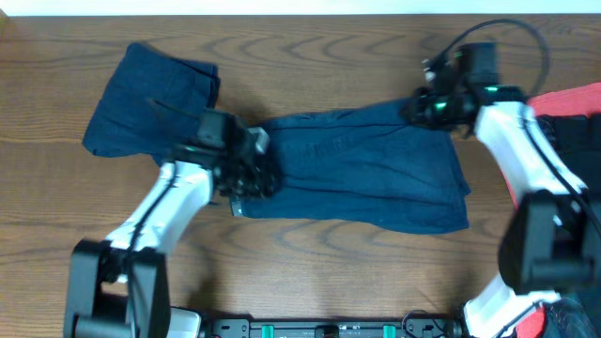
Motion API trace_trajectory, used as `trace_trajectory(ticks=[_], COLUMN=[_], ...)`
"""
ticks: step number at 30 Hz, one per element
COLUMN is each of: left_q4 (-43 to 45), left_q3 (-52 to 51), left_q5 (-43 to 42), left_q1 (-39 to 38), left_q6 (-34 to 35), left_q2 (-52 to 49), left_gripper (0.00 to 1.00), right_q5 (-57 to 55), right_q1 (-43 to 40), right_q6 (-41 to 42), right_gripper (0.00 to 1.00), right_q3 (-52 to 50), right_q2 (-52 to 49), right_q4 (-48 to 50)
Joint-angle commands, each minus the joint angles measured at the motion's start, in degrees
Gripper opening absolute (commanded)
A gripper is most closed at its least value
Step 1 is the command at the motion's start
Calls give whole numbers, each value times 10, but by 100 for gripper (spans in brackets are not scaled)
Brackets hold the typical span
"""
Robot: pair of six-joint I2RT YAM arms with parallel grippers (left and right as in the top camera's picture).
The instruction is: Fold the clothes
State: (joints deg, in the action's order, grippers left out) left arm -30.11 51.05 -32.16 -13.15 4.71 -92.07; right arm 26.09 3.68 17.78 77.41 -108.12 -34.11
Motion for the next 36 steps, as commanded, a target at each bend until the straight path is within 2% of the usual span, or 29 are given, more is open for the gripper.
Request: trace_trajectory(ticks=[1,6,13,18,21,23,26,31,36], left_q4=[14,-7,-65,-84,-80,-82,-101,-134,-136], left_q3=[-25,-34,-41,-41,-40,-34,-8,43,61], left_q5=[18,54,135,163,164,163,124,41,13], left_q1=[-17,-19,-19,-17,-12,-7,4,22,53], left_q6=[3,3,3,3,3,3,3,3,26], left_q2=[-30,-68,-86,-86,-85,-84,-72,-20,58], left_gripper=[45,45,45,45,45,45,45,46,60], right_q5=[-22,-38,-200,-188,-118,-46,28,107,110], right_q1=[19,29,-22,-85,-120,-140,-159,-159,-110], right_q6=[101,163,269,197,125,75,36,18,10], right_gripper=[6,6,6,5,5,11,14,11,9], right_q3=[-7,-7,-7,-5,-1,-1,-1,-1,-2], right_q2=[-56,-117,-156,-156,-151,-136,-95,-5,66], right_q4=[18,84,162,205,199,191,152,70,-13])
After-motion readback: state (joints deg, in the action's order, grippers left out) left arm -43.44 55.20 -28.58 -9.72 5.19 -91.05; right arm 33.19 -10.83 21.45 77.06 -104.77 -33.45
